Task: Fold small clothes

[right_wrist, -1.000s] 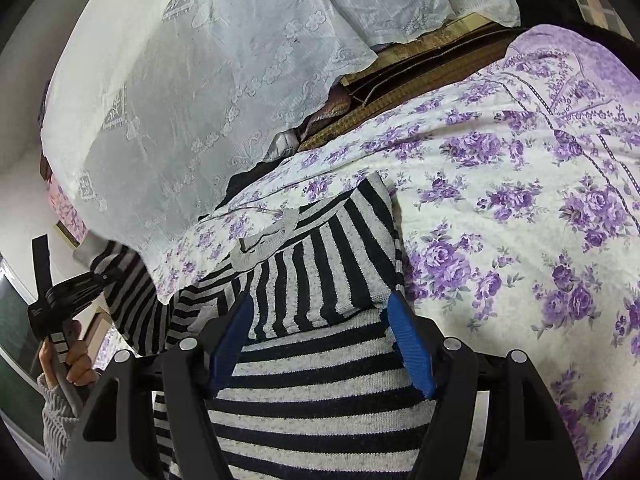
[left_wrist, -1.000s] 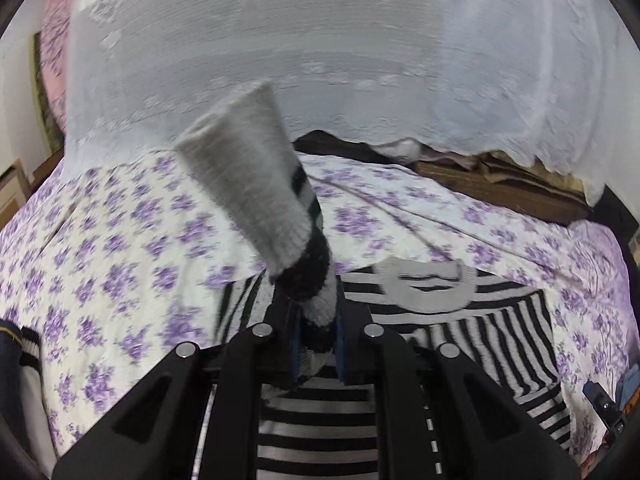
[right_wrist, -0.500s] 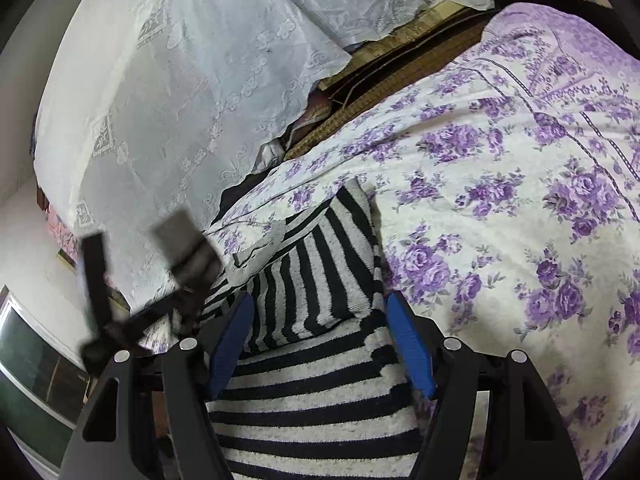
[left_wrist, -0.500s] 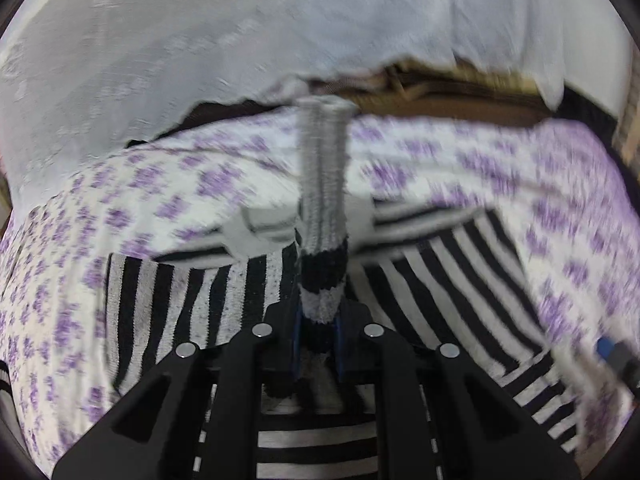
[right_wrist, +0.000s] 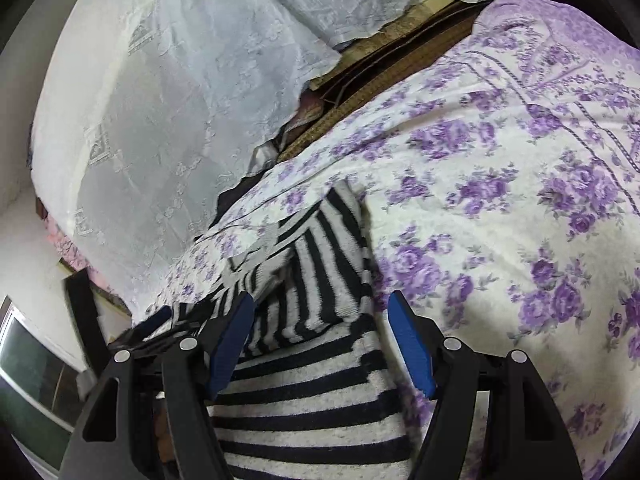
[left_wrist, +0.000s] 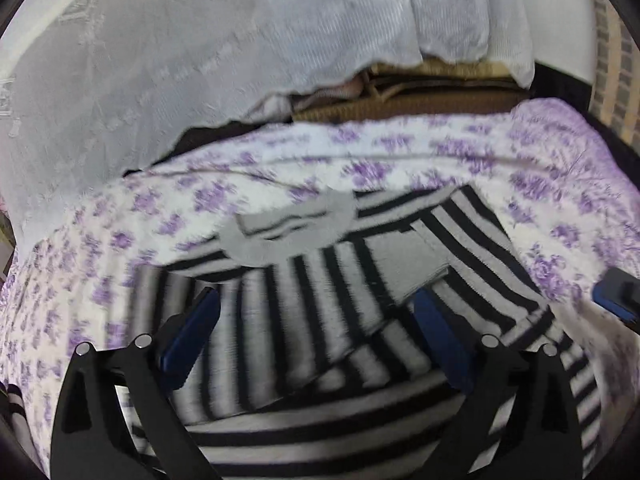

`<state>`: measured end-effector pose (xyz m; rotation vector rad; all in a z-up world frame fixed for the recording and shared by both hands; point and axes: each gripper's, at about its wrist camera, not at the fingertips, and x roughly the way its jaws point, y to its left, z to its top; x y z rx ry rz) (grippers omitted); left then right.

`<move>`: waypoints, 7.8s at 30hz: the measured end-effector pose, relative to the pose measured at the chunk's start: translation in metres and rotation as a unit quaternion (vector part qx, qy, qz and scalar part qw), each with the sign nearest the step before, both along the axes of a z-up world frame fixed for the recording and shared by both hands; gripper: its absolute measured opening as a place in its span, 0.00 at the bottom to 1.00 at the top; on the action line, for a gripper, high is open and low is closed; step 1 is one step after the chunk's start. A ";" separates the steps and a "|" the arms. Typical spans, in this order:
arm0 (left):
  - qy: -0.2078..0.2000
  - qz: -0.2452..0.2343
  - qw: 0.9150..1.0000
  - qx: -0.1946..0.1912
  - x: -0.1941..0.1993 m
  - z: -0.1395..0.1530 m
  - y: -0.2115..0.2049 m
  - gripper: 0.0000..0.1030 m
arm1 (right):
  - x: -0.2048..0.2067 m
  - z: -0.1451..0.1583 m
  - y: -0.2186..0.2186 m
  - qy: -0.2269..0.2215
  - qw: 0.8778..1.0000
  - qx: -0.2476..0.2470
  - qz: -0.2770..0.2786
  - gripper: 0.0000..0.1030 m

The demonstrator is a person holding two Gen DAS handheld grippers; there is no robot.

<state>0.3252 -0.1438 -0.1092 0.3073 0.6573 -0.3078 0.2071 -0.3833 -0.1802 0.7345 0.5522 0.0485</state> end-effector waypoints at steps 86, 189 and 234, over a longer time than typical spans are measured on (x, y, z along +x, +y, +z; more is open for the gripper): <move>0.237 -0.019 0.942 -0.239 -0.140 -0.094 0.234 0.95 | -0.162 -0.026 0.044 0.020 0.987 -0.139 0.076 0.65; 0.200 0.043 0.936 -0.287 0.145 -0.060 0.167 0.16 | 0.196 -0.020 -0.013 0.025 0.993 0.058 0.100 0.15; 0.094 0.088 0.988 -0.084 0.126 -0.054 0.099 0.80 | 0.165 0.019 0.028 0.006 0.985 -0.152 0.083 0.06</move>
